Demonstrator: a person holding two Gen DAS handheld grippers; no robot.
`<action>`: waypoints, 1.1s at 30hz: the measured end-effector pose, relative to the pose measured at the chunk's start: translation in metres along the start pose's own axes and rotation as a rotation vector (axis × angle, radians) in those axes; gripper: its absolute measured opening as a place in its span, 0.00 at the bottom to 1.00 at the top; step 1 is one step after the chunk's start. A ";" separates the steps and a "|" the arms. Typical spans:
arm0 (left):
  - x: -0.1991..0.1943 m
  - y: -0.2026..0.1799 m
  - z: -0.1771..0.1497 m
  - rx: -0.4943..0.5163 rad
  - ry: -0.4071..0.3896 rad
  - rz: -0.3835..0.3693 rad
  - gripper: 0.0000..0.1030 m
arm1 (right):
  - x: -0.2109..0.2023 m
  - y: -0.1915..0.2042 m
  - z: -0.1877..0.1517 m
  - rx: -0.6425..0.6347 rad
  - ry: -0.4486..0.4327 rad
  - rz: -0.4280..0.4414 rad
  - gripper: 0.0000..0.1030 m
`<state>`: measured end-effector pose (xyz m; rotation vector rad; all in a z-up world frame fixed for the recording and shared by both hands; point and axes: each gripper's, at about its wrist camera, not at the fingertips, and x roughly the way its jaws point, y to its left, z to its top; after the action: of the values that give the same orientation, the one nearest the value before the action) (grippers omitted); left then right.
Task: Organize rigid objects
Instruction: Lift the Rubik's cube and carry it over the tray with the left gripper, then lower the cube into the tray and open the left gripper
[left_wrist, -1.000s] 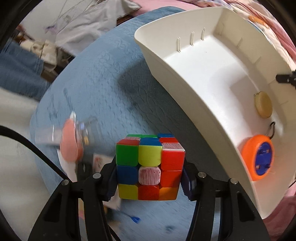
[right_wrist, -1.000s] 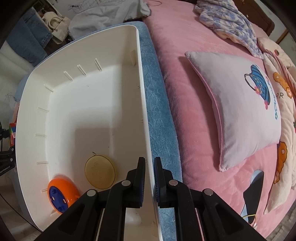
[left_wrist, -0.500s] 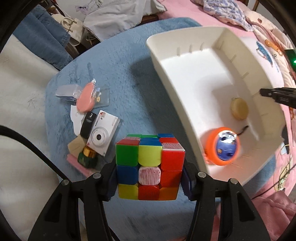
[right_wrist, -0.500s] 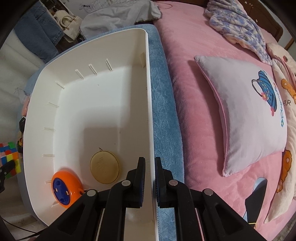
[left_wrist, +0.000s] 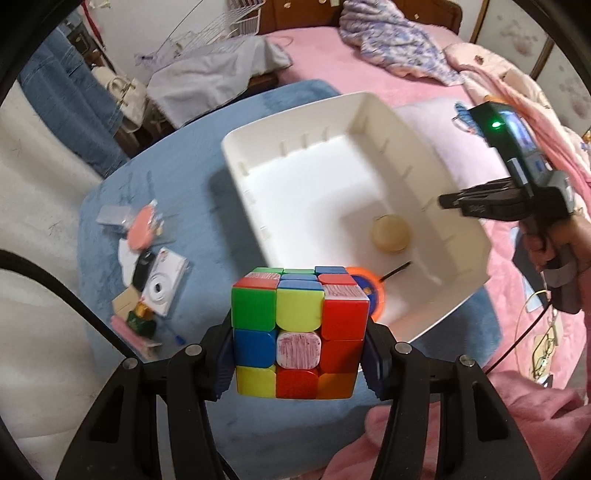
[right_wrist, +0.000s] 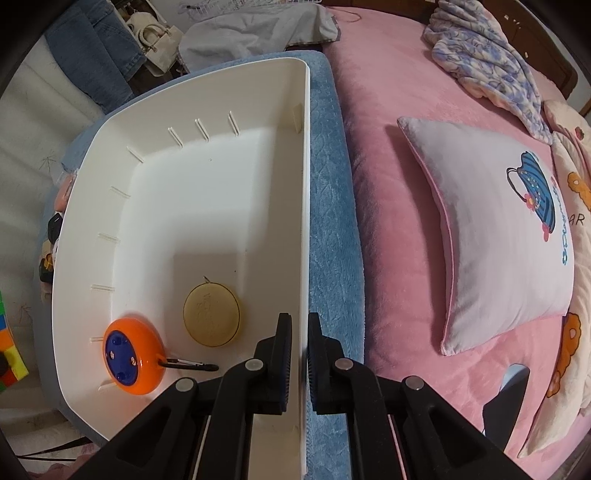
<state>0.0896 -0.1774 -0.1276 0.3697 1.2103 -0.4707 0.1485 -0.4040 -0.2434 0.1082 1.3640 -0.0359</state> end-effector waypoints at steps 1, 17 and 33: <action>0.000 -0.005 0.001 -0.003 -0.009 -0.012 0.57 | 0.000 0.000 0.000 -0.005 0.001 0.001 0.08; 0.032 -0.076 0.021 0.034 -0.047 -0.130 0.57 | 0.000 -0.003 0.003 -0.029 0.035 0.040 0.08; 0.017 -0.092 0.013 0.076 -0.130 -0.144 0.63 | 0.003 0.000 0.002 -0.043 0.058 0.020 0.08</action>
<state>0.0557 -0.2649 -0.1416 0.3130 1.0994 -0.6568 0.1514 -0.4044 -0.2455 0.0876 1.4203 0.0134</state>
